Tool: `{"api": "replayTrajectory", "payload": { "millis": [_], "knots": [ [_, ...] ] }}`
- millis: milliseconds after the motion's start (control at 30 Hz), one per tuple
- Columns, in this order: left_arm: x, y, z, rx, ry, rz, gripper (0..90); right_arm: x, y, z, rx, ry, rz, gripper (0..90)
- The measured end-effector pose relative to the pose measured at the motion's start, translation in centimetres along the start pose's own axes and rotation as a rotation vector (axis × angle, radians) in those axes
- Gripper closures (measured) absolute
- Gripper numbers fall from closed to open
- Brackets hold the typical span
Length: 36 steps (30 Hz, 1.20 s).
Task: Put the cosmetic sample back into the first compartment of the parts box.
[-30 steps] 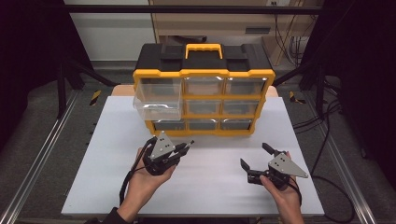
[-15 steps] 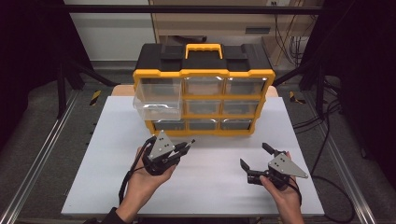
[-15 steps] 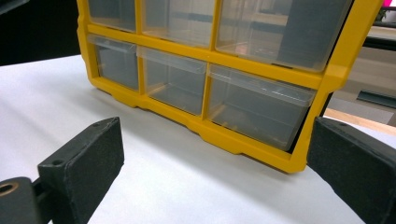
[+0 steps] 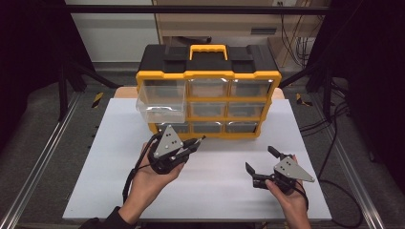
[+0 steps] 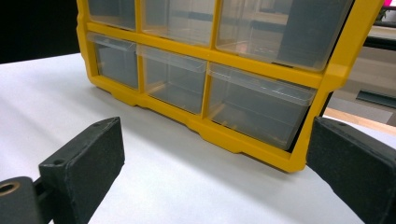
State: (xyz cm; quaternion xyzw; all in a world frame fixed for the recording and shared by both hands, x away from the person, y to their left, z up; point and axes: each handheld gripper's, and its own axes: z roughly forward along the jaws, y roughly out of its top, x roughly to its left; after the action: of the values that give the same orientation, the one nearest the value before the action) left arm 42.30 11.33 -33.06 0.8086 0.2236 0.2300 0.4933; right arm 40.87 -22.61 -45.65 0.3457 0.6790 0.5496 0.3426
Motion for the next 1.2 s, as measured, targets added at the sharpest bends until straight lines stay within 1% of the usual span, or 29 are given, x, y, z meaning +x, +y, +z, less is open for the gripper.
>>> {"api": "replayTrajectory", "payload": {
  "millis": [100, 167, 200, 233, 267, 333, 400, 467, 500, 533, 567, 667, 700, 733, 800, 833, 867, 900, 933, 1067, 1133, 1200],
  "knots": [
    [0.2, 0.9, -0.2, -0.010, 0.000, 0.000, 80.4, -0.1, 0.0, 0.0, -0.001, 0.002, 0.004, 4.8],
    [0.2, 1.1, -0.3, -0.015, 0.000, -0.001, 80.4, -0.1, 0.0, 0.0, 0.002, 0.004, 0.006, 4.8],
    [0.3, 1.6, -0.4, -0.019, -0.005, -0.005, 80.4, -0.1, 0.0, 0.0, 0.006, 0.005, 0.003, 4.8],
    [0.3, 1.6, -0.4, -0.019, -0.005, -0.005, 80.4, -0.1, 0.0, 0.0, 0.006, 0.005, 0.003, 4.8],
    [0.2, 1.9, -0.7, -0.028, -0.014, -0.013, 80.4, 0.0, -0.1, 0.1, 0.012, 0.004, 0.002, 4.8],
    [-0.2, 2.5, -1.1, -0.036, -0.011, 0.009, 80.4, 0.0, 0.0, 0.1, 0.013, 0.007, -0.002, 4.9],
    [-0.5, 3.5, -1.4, -0.036, -0.010, 0.030, 80.4, 0.0, 0.0, 0.2, 0.012, 0.007, -0.002, 5.1],
    [-0.5, 3.8, -1.4, -0.035, -0.007, 0.035, 80.4, 0.0, -0.1, 0.2, 0.013, 0.007, -0.003, 5.1],
    [-0.2, 4.3, -1.5, -0.041, -0.012, 0.027, 80.4, 0.0, 0.0, 0.1, 0.014, 0.008, -0.003, 5.2],
    [-0.2, 4.3, -1.5, -0.041, -0.012, 0.027, 80.3, 0.0, 0.0, 0.1, 0.014, 0.008, -0.003, 5.2],
    [0.1, 5.0, -1.6, -0.049, -0.009, 0.024, 80.4, 0.0, 0.0, 0.0, 0.009, 0.007, -0.001, 4.8],
    [0.5, 5.8, -1.9, -0.069, -0.014, 0.019, 80.3, 0.0, 0.0, 0.0, 0.009, 0.006, 0.002, 4.6],
    [0.5, 5.8, -1.9, -0.069, -0.014, 0.019, 80.3, 0.1, 0.0, 0.0, 0.007, 0.005, 0.001, 4.7],
    [1.0, 6.3, -2.1, -0.081, -0.016, 0.012, 80.4, 0.1, 0.1, 0.1, 0.008, 0.007, 0.005, 4.7],
    [1.2, 6.5, -2.2, -0.083, -0.015, 0.010, 80.3, 0.1, 0.1, 0.2, 0.008, 0.004, 0.001, 4.7],
    [1.7, 6.8, -2.5, -0.091, -0.014, -0.005, 80.3, 0.1, 0.1, 0.3, 0.011, 0.006, 0.003, 4.8],
    [1.7, 6.8, -2.5, -0.091, -0.014, -0.005, 80.3, 0.1, 0.1, 0.3, 0.011, 0.006, 0.003, 4.8],
    [2.2, 7.2, -2.8, -0.103, -0.011, -0.022, 80.4, 0.1, 0.0, 0.4, 0.012, 0.004, -0.004, 6.3],
    [2.2, 7.2, -2.8, -0.103, -0.011, -0.022, 80.3, 0.1, 0.0, 0.4, 0.012, 0.004, -0.004, 6.3],
    [3.1, 7.9, -3.3, -0.126, -0.001, -0.040, 80.3, 0.0, 0.1, 0.2, 0.007, 0.004, -0.003, 5.5],
    [3.7, 8.1, -3.5, -0.142, -0.008, -0.065, 80.3, 0.1, 0.1, 0.2, 0.003, 0.001, -0.003, 4.1],
    [3.9, 8.2, -3.6, -0.143, -0.004, -0.066, 80.3, 0.1, 0.1, 0.3, 0.004, 0.001, -0.003, 4.0]
  ]
}}
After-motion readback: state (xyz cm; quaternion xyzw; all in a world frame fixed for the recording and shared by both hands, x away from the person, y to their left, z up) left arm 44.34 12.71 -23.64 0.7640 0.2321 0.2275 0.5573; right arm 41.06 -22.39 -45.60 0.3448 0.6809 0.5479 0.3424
